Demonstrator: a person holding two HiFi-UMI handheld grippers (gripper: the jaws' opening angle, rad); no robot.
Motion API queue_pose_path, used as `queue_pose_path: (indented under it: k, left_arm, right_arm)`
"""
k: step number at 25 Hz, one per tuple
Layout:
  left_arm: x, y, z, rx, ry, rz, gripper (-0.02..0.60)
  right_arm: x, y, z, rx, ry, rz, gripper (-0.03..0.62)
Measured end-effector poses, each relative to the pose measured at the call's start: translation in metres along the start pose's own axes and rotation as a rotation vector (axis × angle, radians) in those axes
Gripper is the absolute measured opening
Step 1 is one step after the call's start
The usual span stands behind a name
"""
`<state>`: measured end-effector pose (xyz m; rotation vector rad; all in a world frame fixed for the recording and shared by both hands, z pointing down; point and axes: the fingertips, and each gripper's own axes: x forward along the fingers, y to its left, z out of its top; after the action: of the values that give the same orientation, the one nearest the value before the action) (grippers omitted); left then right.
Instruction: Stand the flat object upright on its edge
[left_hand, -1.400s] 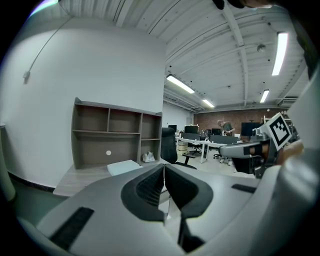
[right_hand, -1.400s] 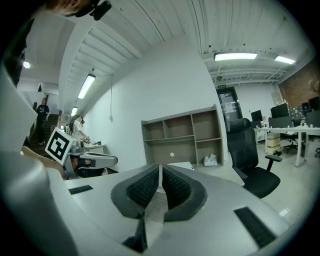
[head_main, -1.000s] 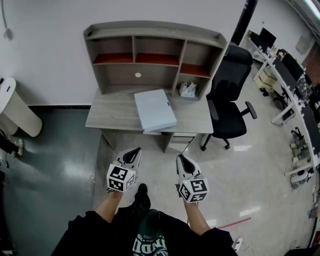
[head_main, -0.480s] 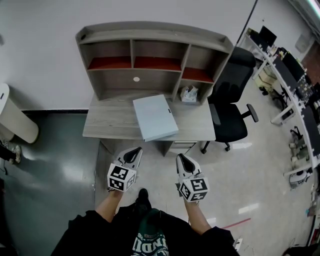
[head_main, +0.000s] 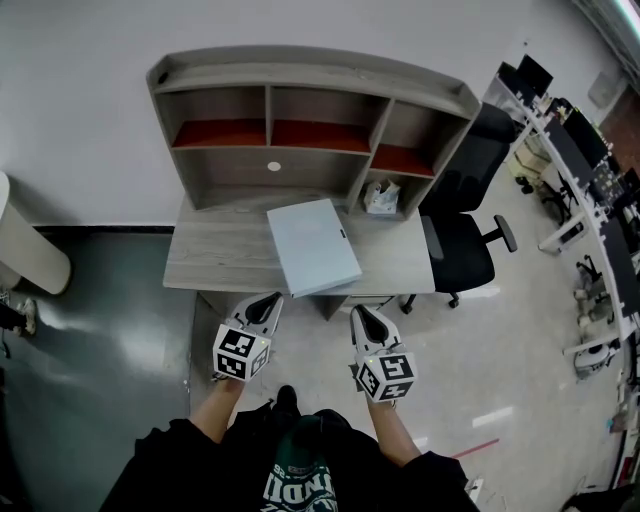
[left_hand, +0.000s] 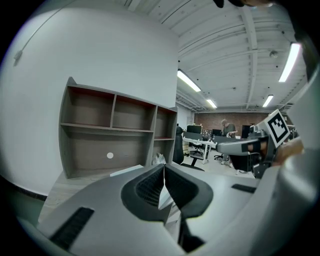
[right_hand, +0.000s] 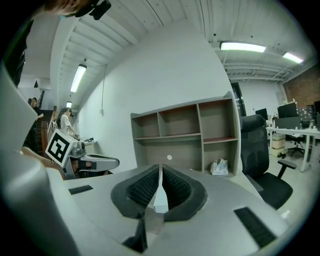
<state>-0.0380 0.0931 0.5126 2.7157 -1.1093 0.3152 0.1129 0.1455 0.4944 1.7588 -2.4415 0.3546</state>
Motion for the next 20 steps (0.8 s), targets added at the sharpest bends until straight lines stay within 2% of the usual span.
queue_pose_path:
  k: [11, 20]
  left_arm:
    - [0.029, 0.031, 0.001, -0.014, 0.013, -0.002, 0.015]
    - [0.084, 0.072, 0.008, -0.024, 0.032, 0.03, 0.015]
  right_arm:
    - [0.039, -0.017, 0.006, 0.006, 0.006, -0.005, 0.039]
    - [0.108, -0.052, 0.009, 0.024, 0.021, 0.033, 0.039]
